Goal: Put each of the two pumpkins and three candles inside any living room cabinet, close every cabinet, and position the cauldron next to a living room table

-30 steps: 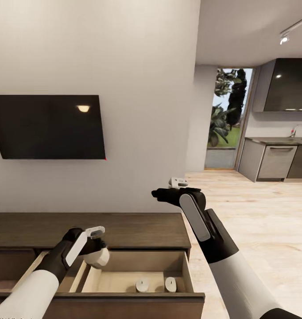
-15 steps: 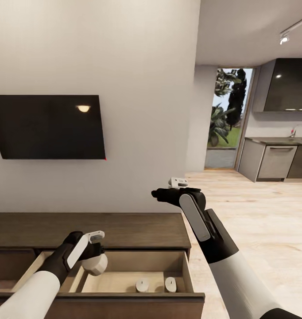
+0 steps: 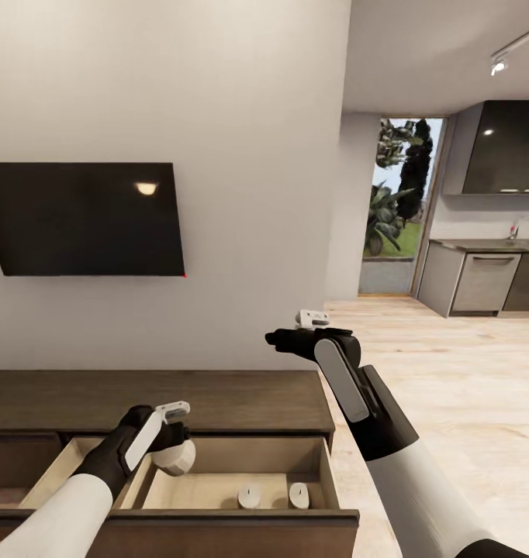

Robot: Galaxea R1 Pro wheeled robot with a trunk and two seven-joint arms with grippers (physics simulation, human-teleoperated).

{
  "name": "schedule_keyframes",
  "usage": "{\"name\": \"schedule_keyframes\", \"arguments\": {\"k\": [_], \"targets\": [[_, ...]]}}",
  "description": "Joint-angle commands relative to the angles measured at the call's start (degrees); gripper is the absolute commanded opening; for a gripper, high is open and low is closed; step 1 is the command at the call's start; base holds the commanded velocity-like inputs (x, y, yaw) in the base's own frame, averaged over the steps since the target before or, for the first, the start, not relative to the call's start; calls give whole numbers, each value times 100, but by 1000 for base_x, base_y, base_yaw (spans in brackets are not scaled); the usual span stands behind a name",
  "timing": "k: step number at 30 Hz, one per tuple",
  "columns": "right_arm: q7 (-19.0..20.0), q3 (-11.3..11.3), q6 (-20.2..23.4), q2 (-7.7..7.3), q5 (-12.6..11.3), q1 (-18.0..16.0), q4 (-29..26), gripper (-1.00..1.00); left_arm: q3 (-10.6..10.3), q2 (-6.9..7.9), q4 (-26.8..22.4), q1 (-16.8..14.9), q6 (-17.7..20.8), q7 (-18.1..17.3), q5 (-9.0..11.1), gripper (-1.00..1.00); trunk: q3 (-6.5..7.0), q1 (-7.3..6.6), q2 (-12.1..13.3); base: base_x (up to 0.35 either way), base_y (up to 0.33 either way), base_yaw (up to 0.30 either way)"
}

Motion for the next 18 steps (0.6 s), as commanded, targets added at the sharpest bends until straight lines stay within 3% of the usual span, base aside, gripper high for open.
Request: {"name": "schedule_keyframes", "arguments": {"k": [1,5,18], "targets": [[-60,4,9,0,-56,-6,0,100,-83,7,10,-4,-53,51,66,-100,-25,23,-46,0,0,0],[-58,4,8,2,-56,-6,13,100,-217,6,68,-4,-161,45,74,-100,-97,110,-206,0,0,0],[-40,12,0,0,-56,-6,24,100,-288,6,81,-4,-199,42,59,-100,-331,396,-728,0,0,0]]}}
